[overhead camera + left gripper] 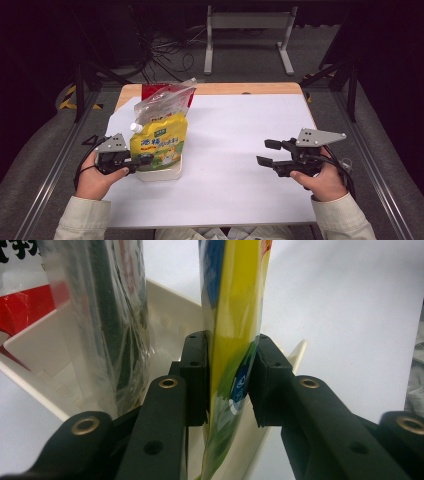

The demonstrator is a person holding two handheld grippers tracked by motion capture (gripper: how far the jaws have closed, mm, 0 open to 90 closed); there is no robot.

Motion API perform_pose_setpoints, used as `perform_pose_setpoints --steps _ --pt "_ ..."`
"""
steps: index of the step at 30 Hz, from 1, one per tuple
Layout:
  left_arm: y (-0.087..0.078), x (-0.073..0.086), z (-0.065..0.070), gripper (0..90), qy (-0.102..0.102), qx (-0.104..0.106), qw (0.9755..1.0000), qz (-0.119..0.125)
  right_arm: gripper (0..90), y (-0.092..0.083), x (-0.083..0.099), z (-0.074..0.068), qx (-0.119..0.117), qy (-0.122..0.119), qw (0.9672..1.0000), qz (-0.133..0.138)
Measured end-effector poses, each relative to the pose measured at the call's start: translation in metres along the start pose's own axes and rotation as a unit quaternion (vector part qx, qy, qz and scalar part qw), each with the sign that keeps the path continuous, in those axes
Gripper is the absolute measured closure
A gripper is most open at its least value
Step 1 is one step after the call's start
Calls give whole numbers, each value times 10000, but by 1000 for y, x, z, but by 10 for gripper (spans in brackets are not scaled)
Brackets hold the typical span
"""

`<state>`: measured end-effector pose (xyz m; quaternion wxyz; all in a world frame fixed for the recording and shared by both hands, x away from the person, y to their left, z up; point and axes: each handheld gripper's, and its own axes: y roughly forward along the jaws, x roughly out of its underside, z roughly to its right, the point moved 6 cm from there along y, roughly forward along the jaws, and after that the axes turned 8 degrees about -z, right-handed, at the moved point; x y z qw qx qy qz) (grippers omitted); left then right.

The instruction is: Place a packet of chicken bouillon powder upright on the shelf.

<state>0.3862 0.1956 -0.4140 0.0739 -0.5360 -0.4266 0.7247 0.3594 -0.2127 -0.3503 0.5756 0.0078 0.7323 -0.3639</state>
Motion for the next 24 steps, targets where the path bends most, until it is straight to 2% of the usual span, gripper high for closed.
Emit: perform_pose_setpoints --steps 5,14,18,20,21,24 --pt "7 3 2 719 31 -51 9991 -415 368 0 0 0 7 11 10000 -13" --pt "6 5 3 715 -194 2 9981 -584 361 1 1 0 -7 35 10000 -25" --pt "2 5 3 700 -330 78 9982 -487 359 1 1 1 -12 45 10000 -14" --pt "-5 1 3 681 -437 101 9988 -211 359 1 1 1 -15 52 10000 -14" --pt "-9 -1 2 669 -402 39 9991 -106 359 1 1 1 -21 60 10000 -16" --pt "-19 -5 3 716 -351 -86 9993 131 359 1 1 1 -13 59 10000 -28"
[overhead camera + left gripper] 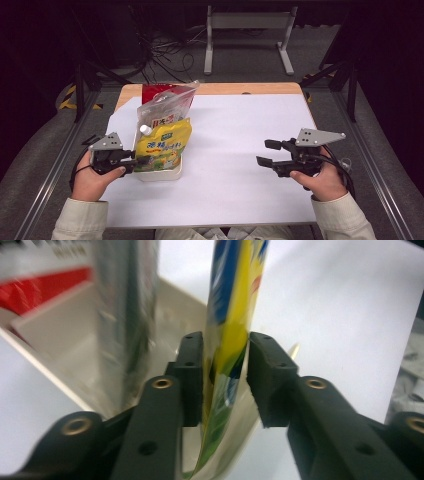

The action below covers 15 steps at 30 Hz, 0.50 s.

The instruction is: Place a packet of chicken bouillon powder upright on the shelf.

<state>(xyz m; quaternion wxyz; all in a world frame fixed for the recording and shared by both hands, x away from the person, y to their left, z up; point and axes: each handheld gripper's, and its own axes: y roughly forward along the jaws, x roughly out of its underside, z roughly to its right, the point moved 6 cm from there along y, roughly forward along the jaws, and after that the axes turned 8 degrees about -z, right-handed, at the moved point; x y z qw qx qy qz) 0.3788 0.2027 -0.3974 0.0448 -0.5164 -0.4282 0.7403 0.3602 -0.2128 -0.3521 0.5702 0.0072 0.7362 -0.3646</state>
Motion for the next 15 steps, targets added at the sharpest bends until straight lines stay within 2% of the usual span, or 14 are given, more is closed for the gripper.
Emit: perform_pose_setpoints --steps 4,7,11,13,15 --pt "-3 -1 2 806 121 -115 9999 -24 358 1 0 -1 -28 -11 10000 -11" --pt "-3 -1 2 814 130 -116 9998 -110 358 1 0 -1 -25 -4 10000 -8" --pt "-3 2 2 822 50 -178 9994 -297 357 1 1 0 -12 6 10000 -23" --pt "-3 4 1 825 15 -238 9985 -497 357 1 1 -1 -24 1 10000 -31" --pt "-3 7 0 825 -98 -235 9979 -594 357 1 1 -1 -34 1 10000 -29"
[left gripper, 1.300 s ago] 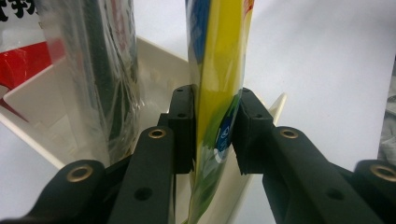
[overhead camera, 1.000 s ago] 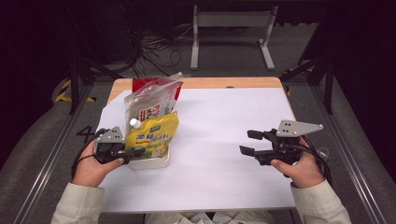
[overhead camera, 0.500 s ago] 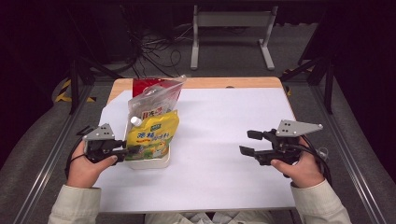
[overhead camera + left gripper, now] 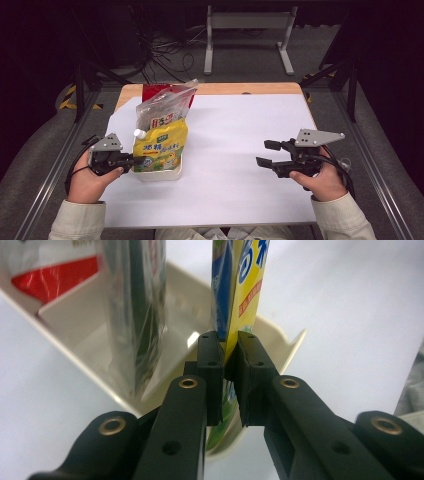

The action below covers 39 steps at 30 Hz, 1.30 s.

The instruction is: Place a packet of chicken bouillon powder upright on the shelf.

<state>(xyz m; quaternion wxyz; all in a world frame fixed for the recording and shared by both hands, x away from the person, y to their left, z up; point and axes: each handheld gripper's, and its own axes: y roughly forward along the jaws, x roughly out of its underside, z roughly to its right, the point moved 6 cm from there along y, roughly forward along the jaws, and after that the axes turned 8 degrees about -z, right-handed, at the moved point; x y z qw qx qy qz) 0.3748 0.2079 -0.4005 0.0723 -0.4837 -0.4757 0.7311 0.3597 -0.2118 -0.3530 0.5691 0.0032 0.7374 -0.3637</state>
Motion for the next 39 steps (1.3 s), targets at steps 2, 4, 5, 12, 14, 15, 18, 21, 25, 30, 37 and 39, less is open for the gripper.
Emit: perform_pose_setpoints --steps 2,4,5,12,14,15,18,21,25,30,37,39 --pt "1 3 -1 826 -120 -25 9998 -125 356 0 0 0 1 -2 10000 -4" --pt "2 6 -3 827 -214 -32 9993 -296 356 1 0 0 -3 -5 10000 -16" --pt "3 8 -3 827 -197 -49 9991 -381 355 1 0 0 2 -3 10000 -24" --pt "4 11 -2 828 -212 -1 9984 -530 354 1 1 0 -2 -2 10000 -36" --pt "4 11 -3 826 -138 17 9985 -530 354 0 1 0 -1 -7 10000 -32" --pt "3 12 -2 823 -155 33 9986 -513 354 0 0 0 -1 -9 10000 -26" --pt "3 12 -2 801 -32 -60 9990 -452 353 1 0 1 -5 -11 10000 -28" --pt "2 13 0 776 -7 -107 9991 -417 352 2 2 2 10 -7 10000 -68" --pt "-5 13 1 666 -1 -124 9997 -197 348 1 1 4 27 -1 10000 -58" --pt "-9 15 -2 398 -41 -177 9998 62 330 -1 3 8 114 -6 9999 -57" --pt "-12 18 -7 232 -212 -199 9993 234 312 -10 9 15 264 65 9996 -61" --pt "-13 20 -8 207 -258 -182 9992 241 310 -14 12 18 312 109 9994 -64"
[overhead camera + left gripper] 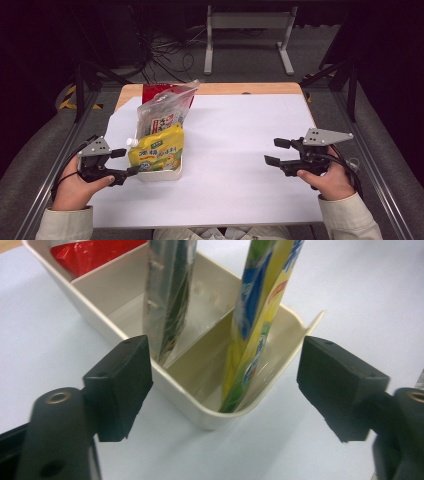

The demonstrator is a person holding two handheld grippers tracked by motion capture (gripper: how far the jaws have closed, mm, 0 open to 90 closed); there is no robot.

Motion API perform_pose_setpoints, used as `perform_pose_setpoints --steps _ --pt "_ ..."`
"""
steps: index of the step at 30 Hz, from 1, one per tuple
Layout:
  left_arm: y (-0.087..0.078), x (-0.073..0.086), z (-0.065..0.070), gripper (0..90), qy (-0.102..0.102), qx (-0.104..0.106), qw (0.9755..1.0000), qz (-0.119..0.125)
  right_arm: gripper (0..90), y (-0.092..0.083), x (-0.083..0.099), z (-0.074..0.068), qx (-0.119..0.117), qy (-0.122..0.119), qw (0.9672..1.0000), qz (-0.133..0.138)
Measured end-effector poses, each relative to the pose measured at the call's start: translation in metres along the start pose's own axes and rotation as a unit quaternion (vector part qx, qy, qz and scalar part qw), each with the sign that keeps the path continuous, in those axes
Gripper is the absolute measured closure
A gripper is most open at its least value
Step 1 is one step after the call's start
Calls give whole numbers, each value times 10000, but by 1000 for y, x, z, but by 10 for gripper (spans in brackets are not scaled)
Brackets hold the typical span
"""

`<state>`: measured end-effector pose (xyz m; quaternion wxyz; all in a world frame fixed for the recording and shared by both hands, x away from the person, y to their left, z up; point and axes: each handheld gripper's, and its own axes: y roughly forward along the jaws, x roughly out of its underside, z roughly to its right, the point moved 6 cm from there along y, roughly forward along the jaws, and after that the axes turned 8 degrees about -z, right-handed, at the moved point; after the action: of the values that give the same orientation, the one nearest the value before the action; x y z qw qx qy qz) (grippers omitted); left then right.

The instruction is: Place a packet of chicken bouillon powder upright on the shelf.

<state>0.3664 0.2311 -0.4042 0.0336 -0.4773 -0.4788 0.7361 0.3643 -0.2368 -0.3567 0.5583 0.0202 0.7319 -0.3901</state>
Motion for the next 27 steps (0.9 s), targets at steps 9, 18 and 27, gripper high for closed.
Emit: perform_pose_setpoints --steps 9,18,27 --pt "4 10 -7 171 -14 28 9999 -130 300 -13 14 14 222 191 9996 -24" --pt "10 18 -14 158 -211 165 9994 -220 284 -21 30 29 459 380 9981 -141" --pt "15 21 -17 146 -214 197 9990 -326 268 -23 50 47 701 624 9948 -400"
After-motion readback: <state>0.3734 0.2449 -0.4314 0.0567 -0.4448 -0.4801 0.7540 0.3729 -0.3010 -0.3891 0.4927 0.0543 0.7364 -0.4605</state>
